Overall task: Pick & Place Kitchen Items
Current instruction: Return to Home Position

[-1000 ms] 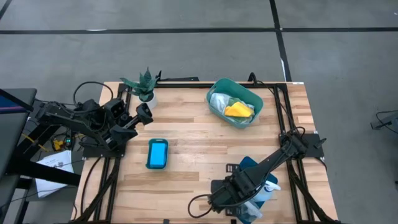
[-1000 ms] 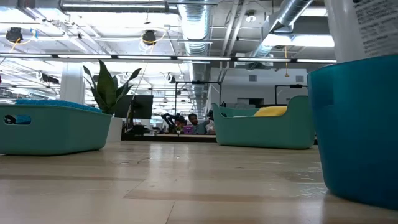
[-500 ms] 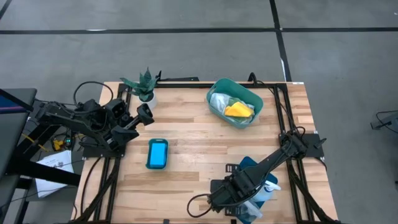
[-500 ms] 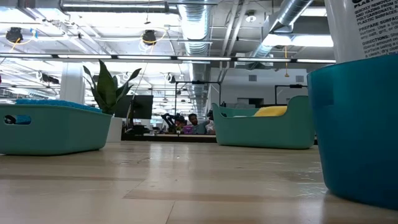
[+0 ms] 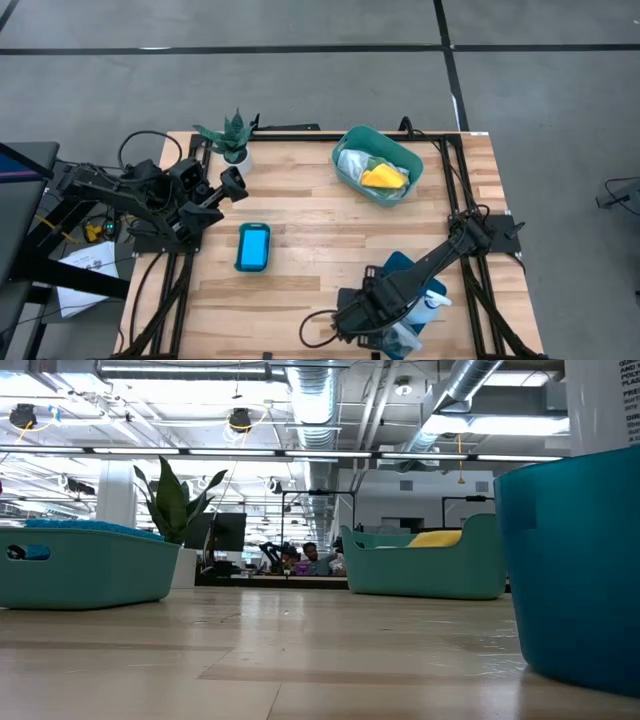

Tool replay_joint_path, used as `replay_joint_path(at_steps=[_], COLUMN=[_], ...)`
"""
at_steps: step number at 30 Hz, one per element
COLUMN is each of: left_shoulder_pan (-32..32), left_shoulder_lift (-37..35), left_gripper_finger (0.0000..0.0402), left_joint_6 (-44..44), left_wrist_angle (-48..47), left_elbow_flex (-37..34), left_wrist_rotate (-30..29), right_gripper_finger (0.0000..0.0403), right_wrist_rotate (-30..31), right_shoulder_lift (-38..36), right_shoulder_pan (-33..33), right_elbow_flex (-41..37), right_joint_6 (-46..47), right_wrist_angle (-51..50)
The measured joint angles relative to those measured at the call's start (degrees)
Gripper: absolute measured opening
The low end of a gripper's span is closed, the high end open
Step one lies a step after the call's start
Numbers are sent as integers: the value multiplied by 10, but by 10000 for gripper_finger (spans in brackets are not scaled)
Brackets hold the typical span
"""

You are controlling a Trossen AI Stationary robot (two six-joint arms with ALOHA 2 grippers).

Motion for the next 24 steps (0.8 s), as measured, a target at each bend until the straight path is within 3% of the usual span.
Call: replay_joint_path(at_steps=[13, 24], left_shoulder_pan=[0, 0], left_shoulder_lift=[0, 0], left_gripper_finger=[301, 301], left_joint_6=[1, -1], left_wrist_angle=[0, 0], left_elbow_flex=[0, 0], left_wrist_rotate=[1, 15], right_gripper_finger=[295, 293], right_wrist_rotate=[6, 58], right_shoulder_lift=[-8, -8], right_shoulder_pan=[-16, -61], right_elbow_flex=[3, 83], right_joint_6=[9, 6], right_wrist_angle=[1, 3])
